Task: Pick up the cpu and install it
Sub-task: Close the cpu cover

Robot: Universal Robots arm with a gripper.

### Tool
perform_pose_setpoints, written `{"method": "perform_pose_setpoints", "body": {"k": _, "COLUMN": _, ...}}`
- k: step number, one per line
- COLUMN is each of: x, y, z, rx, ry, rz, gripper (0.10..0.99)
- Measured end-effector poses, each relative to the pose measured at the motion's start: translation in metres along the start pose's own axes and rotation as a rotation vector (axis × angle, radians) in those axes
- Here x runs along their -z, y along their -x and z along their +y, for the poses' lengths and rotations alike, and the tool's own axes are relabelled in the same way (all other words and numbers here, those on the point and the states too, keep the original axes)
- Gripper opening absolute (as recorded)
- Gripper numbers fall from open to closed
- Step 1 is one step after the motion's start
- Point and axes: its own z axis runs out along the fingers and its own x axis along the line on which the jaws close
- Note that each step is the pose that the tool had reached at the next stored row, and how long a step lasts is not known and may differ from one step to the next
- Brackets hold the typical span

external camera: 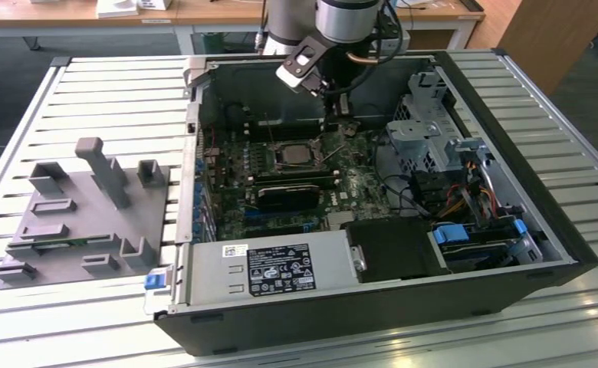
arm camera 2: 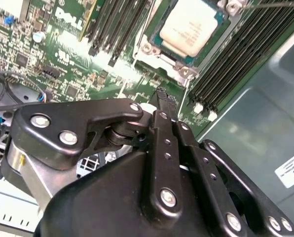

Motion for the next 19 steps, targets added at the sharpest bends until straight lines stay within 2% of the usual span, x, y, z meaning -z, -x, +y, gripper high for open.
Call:
{"method": "perform_pose_setpoints", "body": {"k": 7, "x": -0.0008, "y": -0.001, "z": 0.0113, "rx": 0.003, "ry": -0.001, "rz": 0.0, "gripper": 0.106}}
{"method": "perform_pose_setpoints", "body": {"k": 19, "x": -0.0018, "y": -0.0017, "z": 0.024, "rx": 0.02, "ry": -0.002, "rz": 0.0003, "gripper": 0.106}}
